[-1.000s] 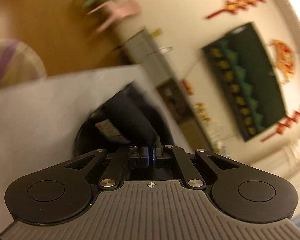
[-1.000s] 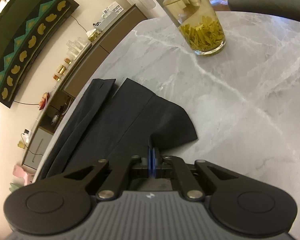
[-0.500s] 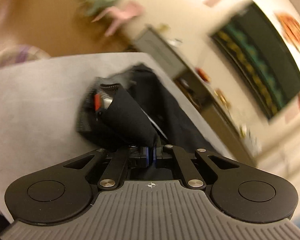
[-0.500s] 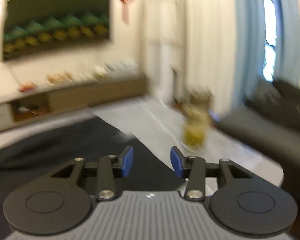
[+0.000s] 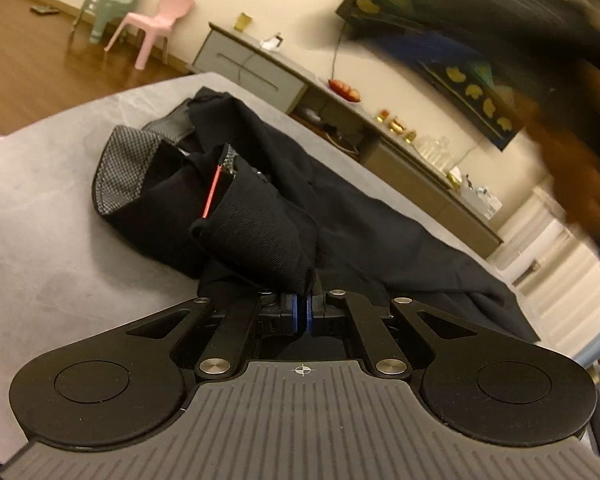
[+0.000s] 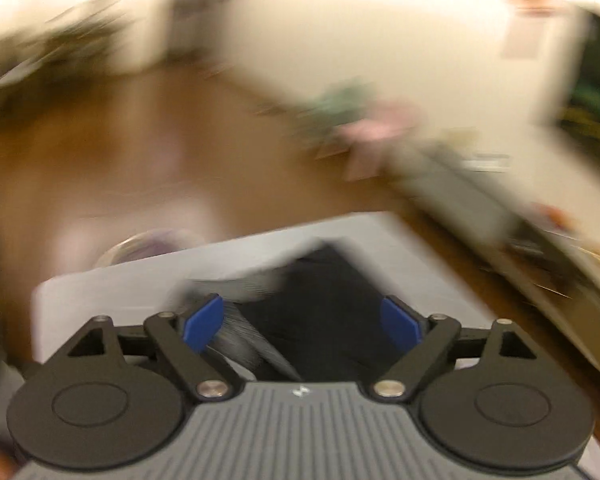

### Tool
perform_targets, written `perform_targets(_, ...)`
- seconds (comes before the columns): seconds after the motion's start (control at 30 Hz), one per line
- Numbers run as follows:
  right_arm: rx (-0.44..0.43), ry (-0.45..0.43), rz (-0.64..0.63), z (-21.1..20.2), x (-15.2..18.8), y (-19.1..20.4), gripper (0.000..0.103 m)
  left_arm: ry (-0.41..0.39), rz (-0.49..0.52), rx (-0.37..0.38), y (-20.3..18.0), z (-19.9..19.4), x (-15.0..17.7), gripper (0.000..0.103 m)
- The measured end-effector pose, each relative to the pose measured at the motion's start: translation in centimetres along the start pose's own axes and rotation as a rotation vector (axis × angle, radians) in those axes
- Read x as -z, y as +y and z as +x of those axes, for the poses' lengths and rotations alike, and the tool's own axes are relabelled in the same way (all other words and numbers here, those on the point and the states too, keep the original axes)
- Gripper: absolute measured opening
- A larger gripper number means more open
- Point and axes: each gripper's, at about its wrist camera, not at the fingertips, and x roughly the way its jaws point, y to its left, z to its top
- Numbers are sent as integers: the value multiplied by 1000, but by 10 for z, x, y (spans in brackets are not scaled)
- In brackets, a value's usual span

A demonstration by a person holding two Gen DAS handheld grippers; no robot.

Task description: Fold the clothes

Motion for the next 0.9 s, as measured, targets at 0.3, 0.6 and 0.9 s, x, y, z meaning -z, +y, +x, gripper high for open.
perform_targets(0.3,-270,434,-176,194,-41,9,20,-12,-11,33,16,-9,-2,0)
perform_targets(0.6,32,-99,129,116,-68,-62,9,-113,-228,-137,62,-4,-29,0)
perform_targets(0.9,158,-157,524,16,47,-137,50,-115,-434,-301,111,8,-37,0)
